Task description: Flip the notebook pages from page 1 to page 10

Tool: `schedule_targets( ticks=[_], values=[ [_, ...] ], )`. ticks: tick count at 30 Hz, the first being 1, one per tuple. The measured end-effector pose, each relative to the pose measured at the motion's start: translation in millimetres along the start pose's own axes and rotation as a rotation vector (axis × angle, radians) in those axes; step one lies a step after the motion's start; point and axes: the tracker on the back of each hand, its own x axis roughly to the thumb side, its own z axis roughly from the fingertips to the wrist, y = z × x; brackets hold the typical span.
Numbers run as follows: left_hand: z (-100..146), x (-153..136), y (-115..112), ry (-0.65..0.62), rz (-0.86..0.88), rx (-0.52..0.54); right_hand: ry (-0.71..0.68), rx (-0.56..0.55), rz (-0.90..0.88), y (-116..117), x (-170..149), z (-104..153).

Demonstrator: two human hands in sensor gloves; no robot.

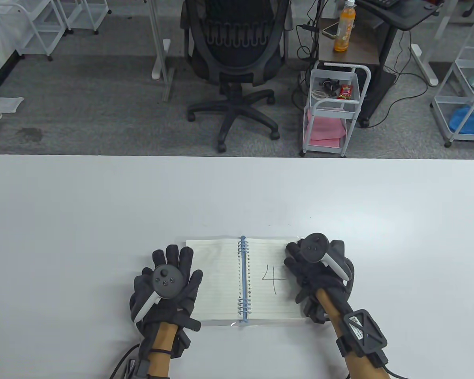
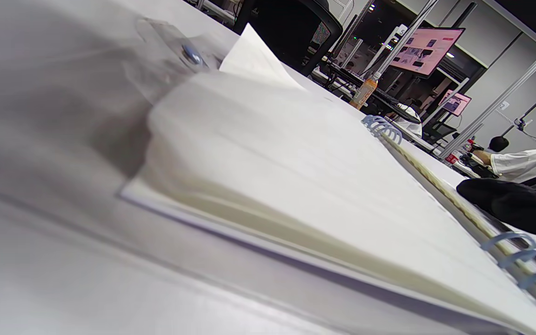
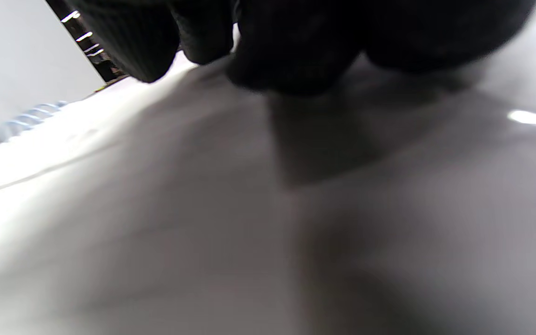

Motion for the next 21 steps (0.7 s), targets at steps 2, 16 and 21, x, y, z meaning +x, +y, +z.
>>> schedule_targets(
  ticks=[2, 16, 21],
  values=[
    [0.3, 0.4, 0.1, 0.001, -0.001, -0.002, -0.009, -0.004, -0.003, 0.5, -1.2, -0.9],
    [-0.2, 2.9, -2.5, 0.001, -0.007, -0.024, 0.021, 0.000, 0.021, 2.0, -0.9, -1.7],
    [-0.1, 2.8, -2.8, 0.001, -0.001, -0.028, -0.042, -0.037, -0.013, -2.6, 4.3, 4.3]
  ],
)
